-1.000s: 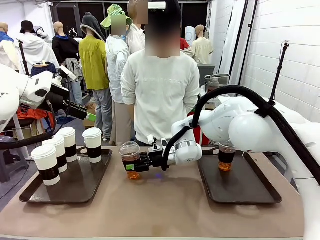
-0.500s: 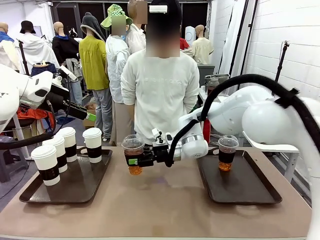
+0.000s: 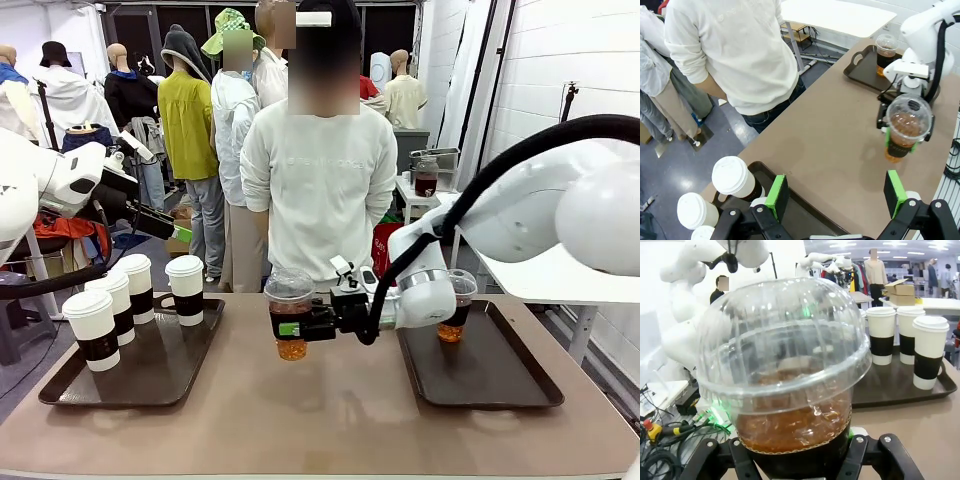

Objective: Distribute the coffee onto the tray.
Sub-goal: Pick up another iced Americano from the middle of the table and place it on the right Handle tray.

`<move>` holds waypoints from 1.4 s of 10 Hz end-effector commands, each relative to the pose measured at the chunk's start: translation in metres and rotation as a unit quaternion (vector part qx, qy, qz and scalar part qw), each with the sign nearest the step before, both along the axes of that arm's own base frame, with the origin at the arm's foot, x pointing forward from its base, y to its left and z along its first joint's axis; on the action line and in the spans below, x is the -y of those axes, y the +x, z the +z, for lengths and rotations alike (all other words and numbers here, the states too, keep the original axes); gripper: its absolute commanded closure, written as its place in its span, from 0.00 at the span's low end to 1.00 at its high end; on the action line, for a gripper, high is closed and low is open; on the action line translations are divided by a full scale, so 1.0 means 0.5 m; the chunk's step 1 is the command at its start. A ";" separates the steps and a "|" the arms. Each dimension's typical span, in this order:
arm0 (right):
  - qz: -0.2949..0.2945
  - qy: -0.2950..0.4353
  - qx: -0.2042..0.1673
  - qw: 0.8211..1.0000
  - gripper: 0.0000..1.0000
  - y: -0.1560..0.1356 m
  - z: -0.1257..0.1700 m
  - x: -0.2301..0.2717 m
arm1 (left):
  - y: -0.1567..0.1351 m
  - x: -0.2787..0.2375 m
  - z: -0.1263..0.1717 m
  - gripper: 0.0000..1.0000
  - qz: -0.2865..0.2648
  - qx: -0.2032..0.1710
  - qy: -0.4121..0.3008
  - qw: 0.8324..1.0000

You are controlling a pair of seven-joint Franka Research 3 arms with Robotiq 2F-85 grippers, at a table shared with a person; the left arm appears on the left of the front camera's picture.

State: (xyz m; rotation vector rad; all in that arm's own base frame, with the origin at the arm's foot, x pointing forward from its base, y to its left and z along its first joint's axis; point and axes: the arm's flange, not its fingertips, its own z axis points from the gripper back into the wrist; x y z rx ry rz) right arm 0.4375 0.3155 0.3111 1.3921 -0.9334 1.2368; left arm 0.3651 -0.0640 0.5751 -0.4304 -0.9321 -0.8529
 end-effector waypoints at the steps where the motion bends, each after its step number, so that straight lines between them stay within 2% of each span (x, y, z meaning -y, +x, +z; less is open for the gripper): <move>1: -0.030 0.012 0.005 0.999 0.40 -0.059 0.029 0.047 | 0.002 -0.004 -0.005 0.00 -0.005 0.000 -0.006 1.000; 4: -0.099 0.007 0.006 0.995 0.40 -0.129 0.035 0.126 | 0.002 -0.004 -0.005 0.00 -0.005 0.000 -0.006 1.000; 7: -0.162 0.006 0.016 0.987 0.40 -0.171 0.026 0.205 | 0.002 -0.004 -0.005 0.00 -0.005 0.000 -0.006 1.000; 11: -0.274 -0.003 0.006 0.962 0.40 -0.196 0.020 0.320 | 0.002 -0.004 -0.005 0.00 -0.005 0.000 -0.006 1.000; 12: -0.281 -0.006 0.002 0.960 0.40 -0.194 0.017 0.331 | 0.002 -0.004 -0.005 0.00 -0.005 0.000 -0.006 1.000; 14: -0.245 -0.018 0.028 0.969 0.40 -0.170 0.016 0.337 | 0.002 -0.004 -0.005 0.00 -0.005 0.000 -0.006 1.000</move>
